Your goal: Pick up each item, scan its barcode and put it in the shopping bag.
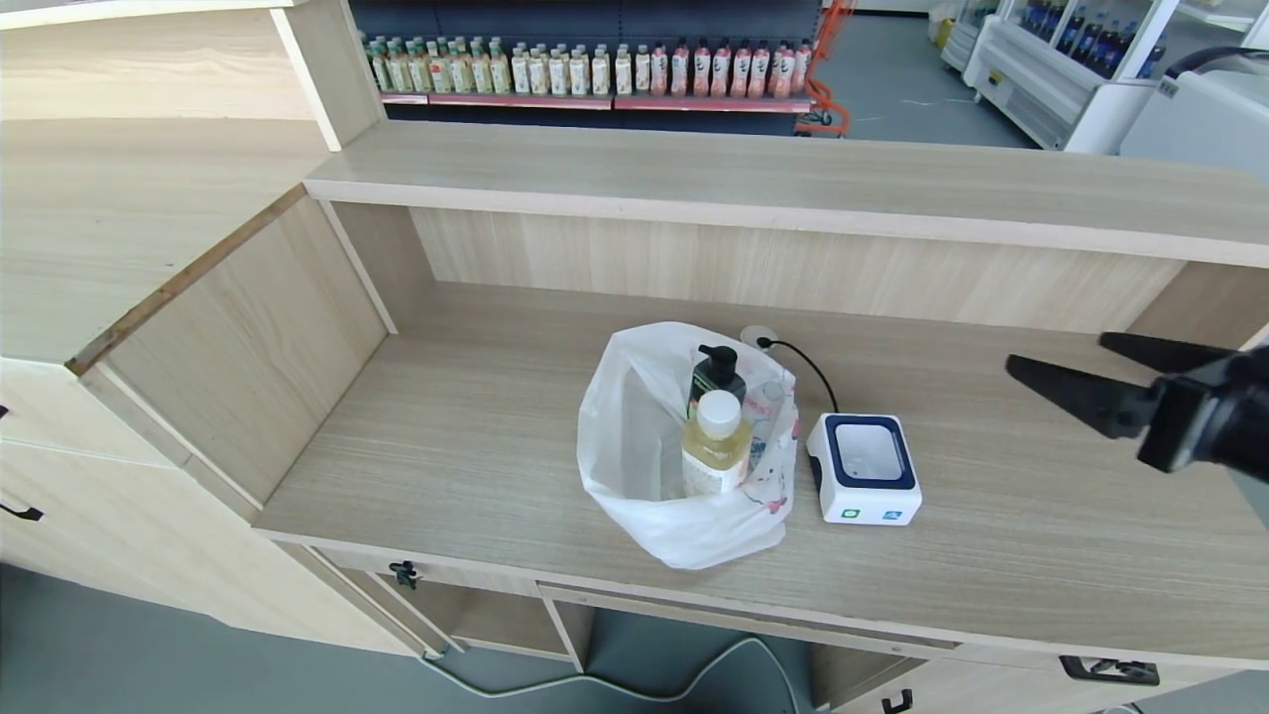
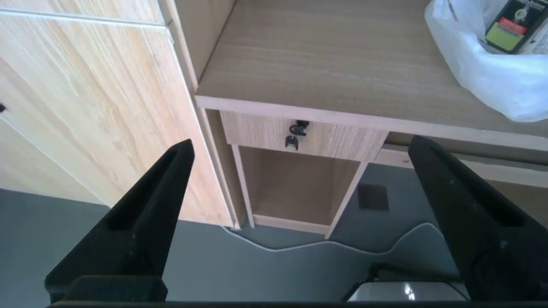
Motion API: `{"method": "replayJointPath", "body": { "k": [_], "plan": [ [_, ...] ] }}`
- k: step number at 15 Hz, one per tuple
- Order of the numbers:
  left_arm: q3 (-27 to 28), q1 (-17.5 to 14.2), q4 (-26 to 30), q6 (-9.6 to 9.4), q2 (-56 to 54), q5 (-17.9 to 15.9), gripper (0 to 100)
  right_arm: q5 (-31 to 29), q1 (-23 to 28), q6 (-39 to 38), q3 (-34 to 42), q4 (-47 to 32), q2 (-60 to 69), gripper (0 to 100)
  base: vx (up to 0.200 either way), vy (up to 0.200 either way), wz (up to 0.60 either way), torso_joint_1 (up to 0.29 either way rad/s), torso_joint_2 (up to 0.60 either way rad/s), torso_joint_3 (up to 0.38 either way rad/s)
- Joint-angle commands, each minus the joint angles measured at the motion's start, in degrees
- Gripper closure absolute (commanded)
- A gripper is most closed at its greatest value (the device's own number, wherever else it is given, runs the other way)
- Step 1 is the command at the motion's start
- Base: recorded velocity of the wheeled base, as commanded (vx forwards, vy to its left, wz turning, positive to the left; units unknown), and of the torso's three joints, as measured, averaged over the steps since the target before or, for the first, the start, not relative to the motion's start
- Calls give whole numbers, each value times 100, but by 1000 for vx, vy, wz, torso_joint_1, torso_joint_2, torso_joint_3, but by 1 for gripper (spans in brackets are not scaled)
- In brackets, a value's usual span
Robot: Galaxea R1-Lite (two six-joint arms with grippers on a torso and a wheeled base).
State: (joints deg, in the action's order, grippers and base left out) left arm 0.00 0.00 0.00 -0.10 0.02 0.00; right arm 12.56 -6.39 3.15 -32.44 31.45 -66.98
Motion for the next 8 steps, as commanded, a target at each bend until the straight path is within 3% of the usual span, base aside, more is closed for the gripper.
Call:
{"method": "replayJointPath", "body": {
  "k": [1, 5, 8],
  "plan": [
    [9, 0, 0, 1, -2, 0, 0, -895, 1518, 186, 1495, -1458, 2909, 0, 0, 0, 0, 0, 0, 0],
    [0, 0, 0, 1, -2, 0, 0, -1097, 1526, 345, 2980, -2117, 5151, 0, 0, 0, 0, 0, 0, 0],
    [0, 0, 0, 1, -2, 0, 0, -1133, 1474, 310, 3244, -2381, 6047, 0, 0, 0, 0, 0, 0, 0]
  ]
}}
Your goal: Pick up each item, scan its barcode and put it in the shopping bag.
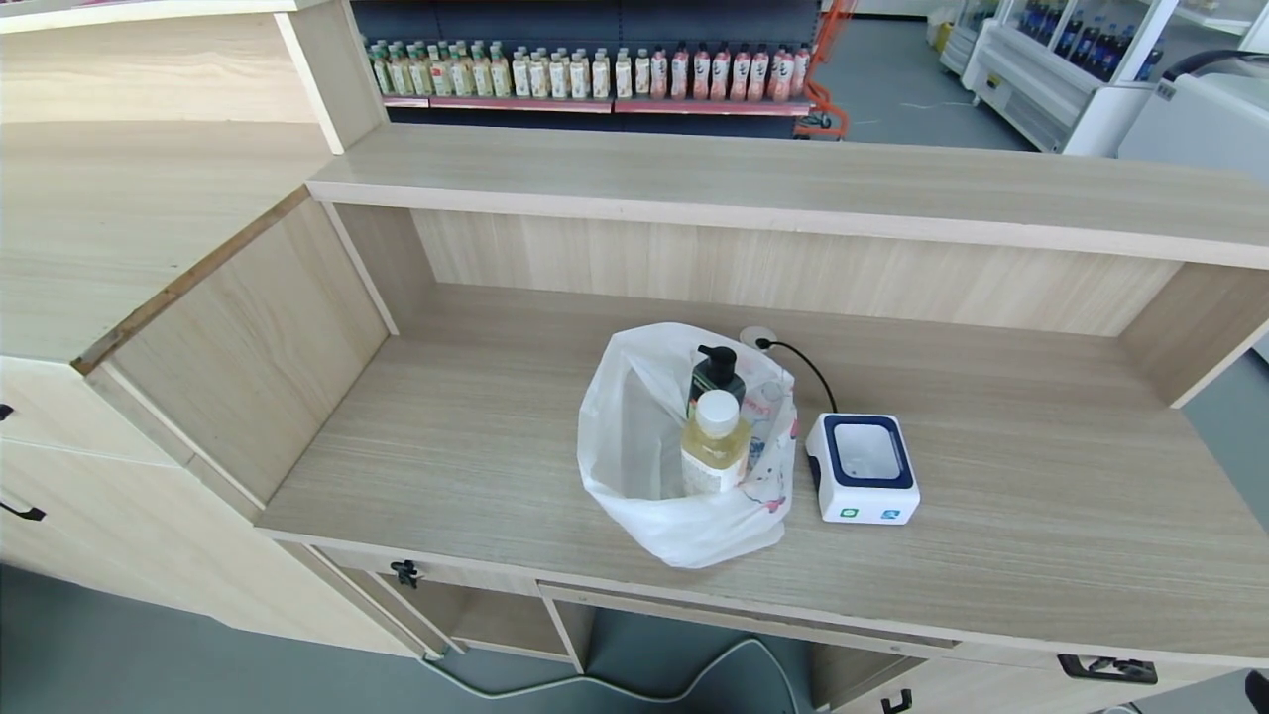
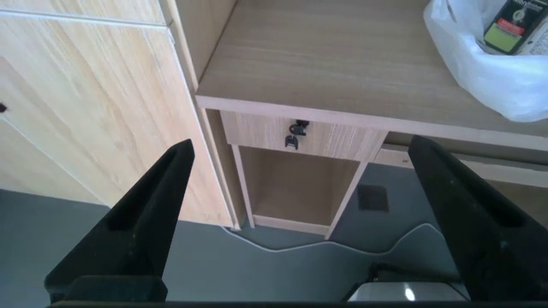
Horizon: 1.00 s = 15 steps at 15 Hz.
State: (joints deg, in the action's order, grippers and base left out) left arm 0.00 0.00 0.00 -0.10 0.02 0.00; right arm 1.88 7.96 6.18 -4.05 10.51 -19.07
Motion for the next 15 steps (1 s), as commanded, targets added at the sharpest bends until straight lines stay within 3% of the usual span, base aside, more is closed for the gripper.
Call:
{"method": "replayJointPath", "body": {
  "k": [1, 4, 15],
  "plan": [
    [0, 0, 0, 1, -2, 0, 0, -73, -75, -117, 405, -603, 1353, 0, 0, 0, 0, 0, 0, 0],
    [0, 0, 0, 1, -2, 0, 0, -109, -234, -583, 405, -682, 1353, 0, 0, 0, 0, 0, 0, 0],
    [0, 0, 0, 1, -2, 0, 0, -109, -761, -293, 405, -963, 1907, 0, 0, 0, 0, 0, 0, 0]
  ]
}}
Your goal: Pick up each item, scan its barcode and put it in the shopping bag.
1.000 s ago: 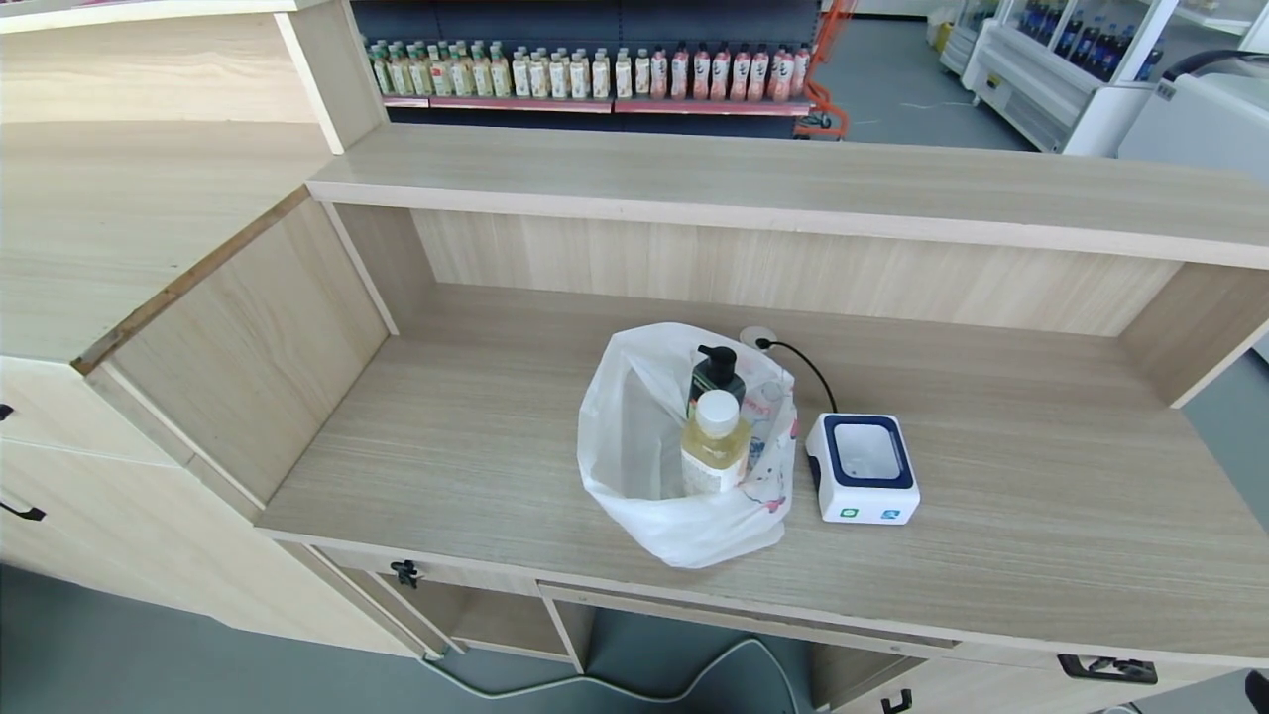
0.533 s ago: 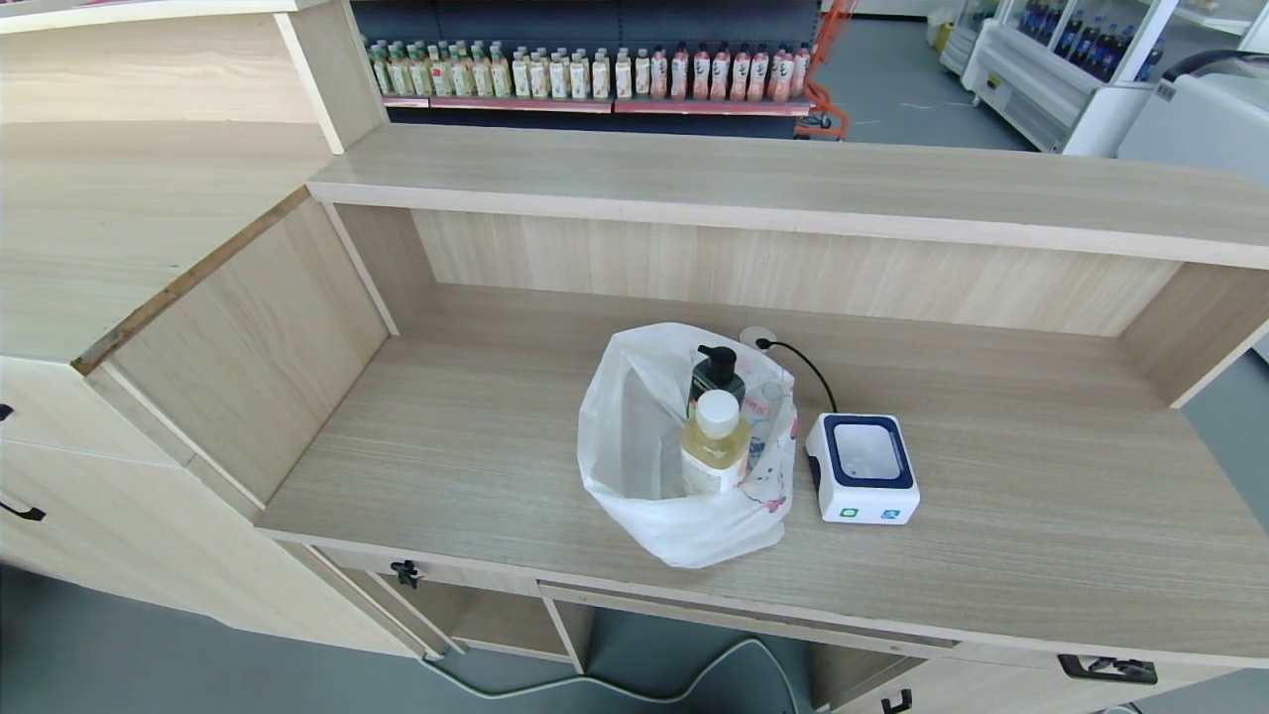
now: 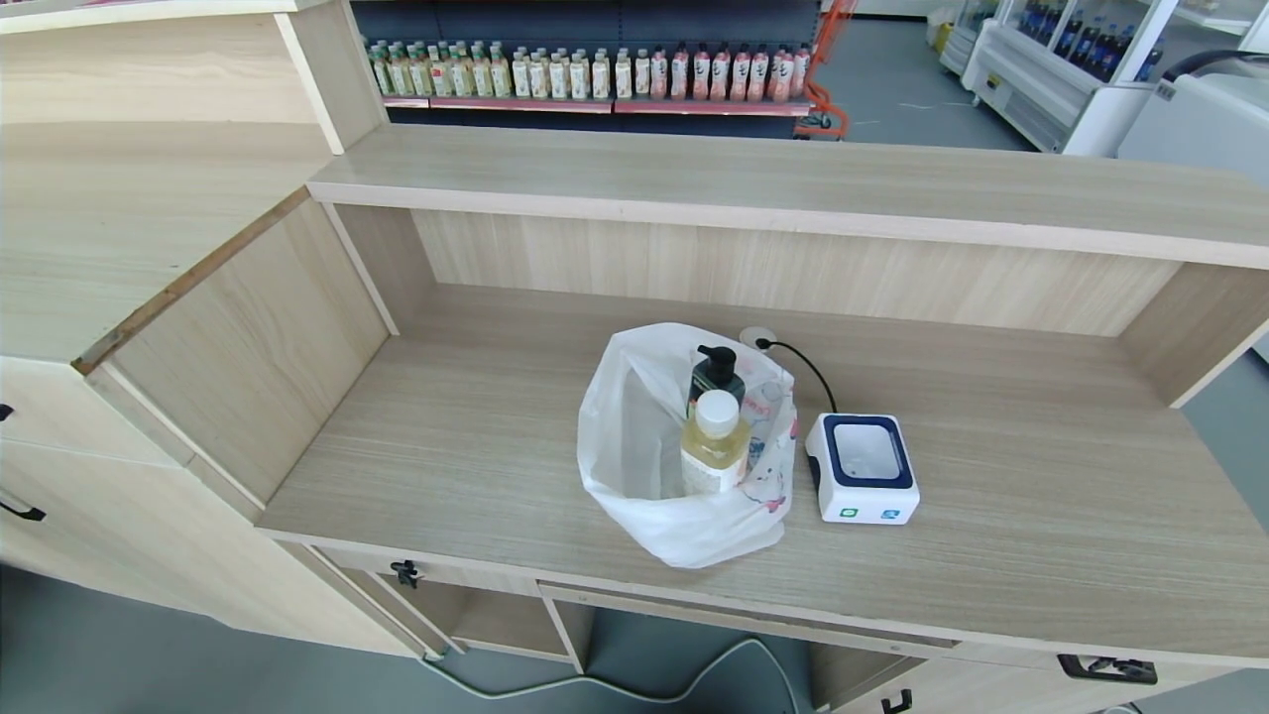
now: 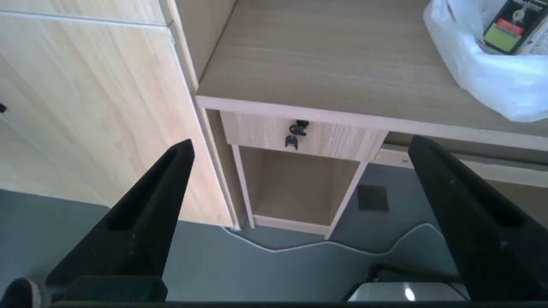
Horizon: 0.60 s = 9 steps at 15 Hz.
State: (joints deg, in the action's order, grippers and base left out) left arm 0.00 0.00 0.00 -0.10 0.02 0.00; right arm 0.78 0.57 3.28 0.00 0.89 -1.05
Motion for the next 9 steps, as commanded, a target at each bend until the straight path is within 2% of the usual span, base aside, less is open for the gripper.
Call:
{"method": "replayJointPath", "body": {
  "k": [1, 9],
  "plan": [
    [0, 0, 0, 1, -2, 0, 0, -8, -22, -55, 0, -1, 105, 0, 0, 0, 0, 0, 0, 0],
    [0, 0, 0, 1, -2, 0, 0, -16, -22, -82, 0, -1, 105, 0, 0, 0, 0, 0, 0, 0]
  ]
}}
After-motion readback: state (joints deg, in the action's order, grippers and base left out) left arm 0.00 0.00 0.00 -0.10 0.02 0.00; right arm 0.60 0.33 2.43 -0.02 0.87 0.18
